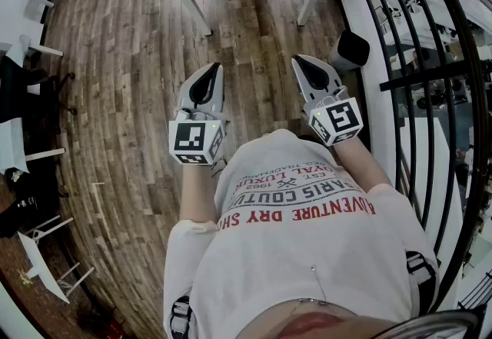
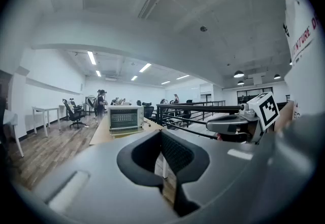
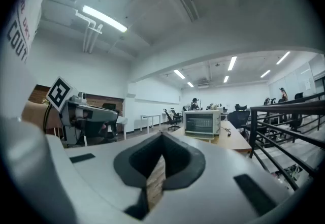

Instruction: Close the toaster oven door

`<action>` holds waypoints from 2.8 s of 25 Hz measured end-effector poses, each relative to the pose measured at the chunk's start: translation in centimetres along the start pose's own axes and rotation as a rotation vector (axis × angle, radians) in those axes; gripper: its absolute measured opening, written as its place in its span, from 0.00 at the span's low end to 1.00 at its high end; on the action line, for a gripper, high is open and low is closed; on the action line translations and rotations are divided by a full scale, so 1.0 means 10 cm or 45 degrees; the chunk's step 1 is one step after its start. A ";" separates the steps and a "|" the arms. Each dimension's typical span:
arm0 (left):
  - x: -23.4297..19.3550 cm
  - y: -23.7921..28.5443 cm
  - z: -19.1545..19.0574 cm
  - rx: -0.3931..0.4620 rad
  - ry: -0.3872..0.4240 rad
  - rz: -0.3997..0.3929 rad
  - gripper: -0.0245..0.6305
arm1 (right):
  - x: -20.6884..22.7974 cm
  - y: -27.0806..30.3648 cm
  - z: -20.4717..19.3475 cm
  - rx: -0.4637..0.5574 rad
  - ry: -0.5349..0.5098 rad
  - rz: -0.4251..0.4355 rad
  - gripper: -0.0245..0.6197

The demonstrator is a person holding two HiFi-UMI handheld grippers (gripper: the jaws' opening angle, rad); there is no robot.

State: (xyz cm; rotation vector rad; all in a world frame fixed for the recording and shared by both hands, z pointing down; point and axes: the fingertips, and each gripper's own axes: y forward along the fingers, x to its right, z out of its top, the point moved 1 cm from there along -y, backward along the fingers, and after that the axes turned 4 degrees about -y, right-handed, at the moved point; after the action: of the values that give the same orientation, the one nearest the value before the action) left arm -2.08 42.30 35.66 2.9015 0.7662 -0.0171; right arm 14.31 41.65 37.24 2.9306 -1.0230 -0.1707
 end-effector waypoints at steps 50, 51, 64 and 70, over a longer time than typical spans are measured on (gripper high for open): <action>-1.47 1.69 -0.03 -0.068 -0.154 0.205 0.41 | 1.21 2.13 -0.15 -0.013 0.074 0.150 0.02; -1.54 1.83 0.01 -0.070 -0.154 0.204 0.41 | 1.32 2.25 -0.13 -0.014 0.074 0.153 0.02; -2.51 3.25 0.16 -0.111 -0.188 0.252 0.41 | 2.47 3.72 -0.04 -0.006 0.104 0.161 0.02; -2.90 3.64 -0.07 -0.191 -0.226 0.214 0.41 | 2.58 4.18 -0.12 -0.065 0.102 0.161 0.02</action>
State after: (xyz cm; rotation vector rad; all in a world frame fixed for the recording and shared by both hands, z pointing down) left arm -9.45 -3.11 42.58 2.7650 0.4712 -0.1886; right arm 8.66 -7.13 38.84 2.7919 -1.1691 -0.0735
